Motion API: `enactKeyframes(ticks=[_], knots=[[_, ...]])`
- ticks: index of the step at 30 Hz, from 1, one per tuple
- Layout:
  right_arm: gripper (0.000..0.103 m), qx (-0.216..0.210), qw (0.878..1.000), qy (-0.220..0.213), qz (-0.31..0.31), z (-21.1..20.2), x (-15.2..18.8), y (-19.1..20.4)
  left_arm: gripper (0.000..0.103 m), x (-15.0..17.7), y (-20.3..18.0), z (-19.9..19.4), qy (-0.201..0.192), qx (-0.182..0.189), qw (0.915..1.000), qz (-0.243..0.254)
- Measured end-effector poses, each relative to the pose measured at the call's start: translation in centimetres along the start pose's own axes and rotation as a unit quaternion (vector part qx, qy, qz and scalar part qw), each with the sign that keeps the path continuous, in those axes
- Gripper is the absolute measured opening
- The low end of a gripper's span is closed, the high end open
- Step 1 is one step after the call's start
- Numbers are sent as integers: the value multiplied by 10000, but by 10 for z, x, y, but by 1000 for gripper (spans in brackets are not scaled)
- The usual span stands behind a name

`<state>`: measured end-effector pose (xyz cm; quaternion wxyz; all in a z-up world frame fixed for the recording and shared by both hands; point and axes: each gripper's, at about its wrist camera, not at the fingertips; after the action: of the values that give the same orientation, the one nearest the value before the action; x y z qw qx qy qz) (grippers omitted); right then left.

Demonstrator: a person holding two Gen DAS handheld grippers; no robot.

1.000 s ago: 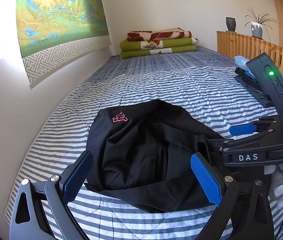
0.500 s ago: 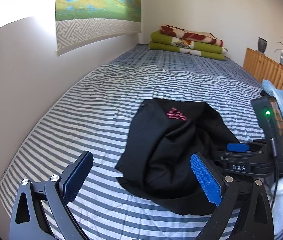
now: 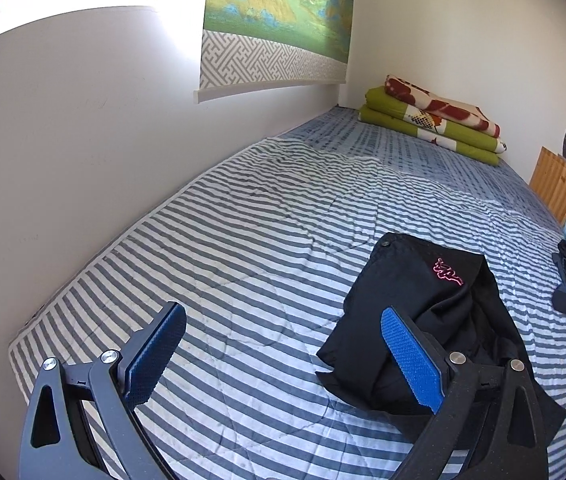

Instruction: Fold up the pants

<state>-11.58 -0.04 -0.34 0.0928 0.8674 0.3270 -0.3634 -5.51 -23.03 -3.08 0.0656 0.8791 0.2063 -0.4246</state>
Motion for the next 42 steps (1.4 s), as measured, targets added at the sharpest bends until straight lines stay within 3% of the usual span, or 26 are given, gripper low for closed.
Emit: enactKeyframes(ticks=[3, 5, 7, 9, 13, 18, 20, 21, 24, 29, 33, 36, 42], knots=[[0, 6, 9998, -193, 74, -36, -2, -9, 100, -1, 9, 2, 74, 52, 9998, -165], [1, -98, 9998, 27, 168, -39, 1, -18, 100, -3, 15, 2, 84, 50, 9997, -242], [16, -363, 9985, 267, 315, -29, 4, -24, 100, -5, 19, 2, 91, 26, 9996, -280], [64, -607, 9964, 455, 378, -8, 4, -22, 100, -6, 24, 5, 102, -28, 9993, -358], [65, -1098, 9891, 665, 718, 48, -9, -6, 100, -4, 31, 17, 284, -25, 9985, -458], [65, -855, 9856, 972, 1084, 126, -33, 10, 100, -4, 40, 31, 480, 151, 9971, -564], [34, -881, 9829, 1025, 1249, 134, -37, 9, 100, -5, 44, 32, 467, 140, 9967, -643], [12, -879, 9820, 1111, 1252, 133, -40, 7, 100, -5, 44, 31, 451, 151, 9967, -658], [5, -786, 9867, 775, 1191, 99, -44, -6, 100, -8, 44, 27, 395, 220, 9967, -674], [3, -700, 9848, 271, 1567, 8, -19, -69, 100, -5, 28, 23, 409, 426, 9968, -546], [3, -412, 9807, 55, 1909, -66, 38, -124, 100, 3, 1, 23, 609, 834, 9939, -384], [3, -164, 9756, 195, 2183, -95, 92, -156, 100, 13, -25, 20, 788, 1311, 9879, -269], [4, 174, 9625, 626, 2635, -121, 181, -190, 100, 34, -81, 8, 903, 1732, 9806, 174]])
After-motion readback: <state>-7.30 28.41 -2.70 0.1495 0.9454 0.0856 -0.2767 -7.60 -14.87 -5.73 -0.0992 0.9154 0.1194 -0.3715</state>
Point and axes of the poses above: each gripper's, at about its wrist camera, not at the fingertips, and z roughly the way its jaws point, y to its left, x to its underside, and after that the axes turned 1 degree about x, right-handed
